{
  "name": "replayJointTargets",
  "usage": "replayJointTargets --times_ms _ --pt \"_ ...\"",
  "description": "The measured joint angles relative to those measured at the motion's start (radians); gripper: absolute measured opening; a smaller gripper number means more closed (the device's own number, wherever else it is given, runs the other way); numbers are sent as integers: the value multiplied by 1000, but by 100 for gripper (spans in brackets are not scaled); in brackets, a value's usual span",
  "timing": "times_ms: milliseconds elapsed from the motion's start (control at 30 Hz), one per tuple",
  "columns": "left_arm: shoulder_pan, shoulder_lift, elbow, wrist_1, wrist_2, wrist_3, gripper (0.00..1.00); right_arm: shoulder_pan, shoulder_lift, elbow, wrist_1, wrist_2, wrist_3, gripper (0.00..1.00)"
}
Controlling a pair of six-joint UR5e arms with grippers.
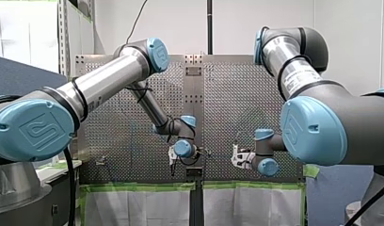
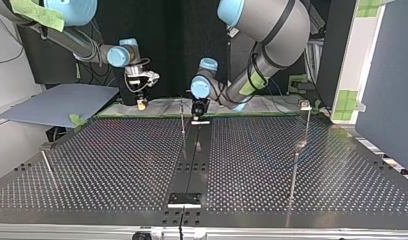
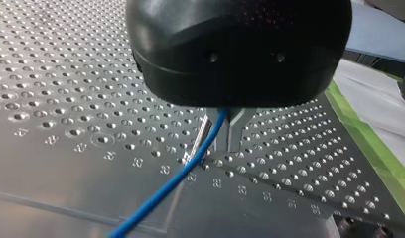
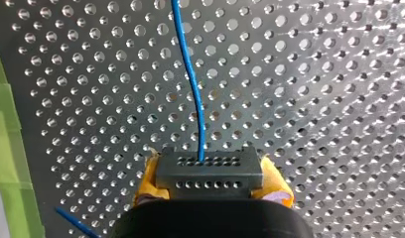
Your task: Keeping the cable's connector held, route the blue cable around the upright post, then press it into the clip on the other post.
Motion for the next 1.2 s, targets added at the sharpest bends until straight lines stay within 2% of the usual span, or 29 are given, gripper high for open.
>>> replayJointTargets --times_ms 200,333,667,967,1200 --pt "3 0 0 0 1 -1 0 -6 17 -35 20 0 2 0" --pt "-2 0 0 1 8 -2 0 -5 21 -46 38 0 -10 0" --pt "-17 -3 0 -2 14 -3 0 -8 60 -59 36 -1 -23 0" --pt "-8 -26 0 0 19 -6 0 -9 64 -75 49 1 -25 0" --pt "-2 -27 0 2 25 -27 0 -10 64 -88 53 1 -19 0"
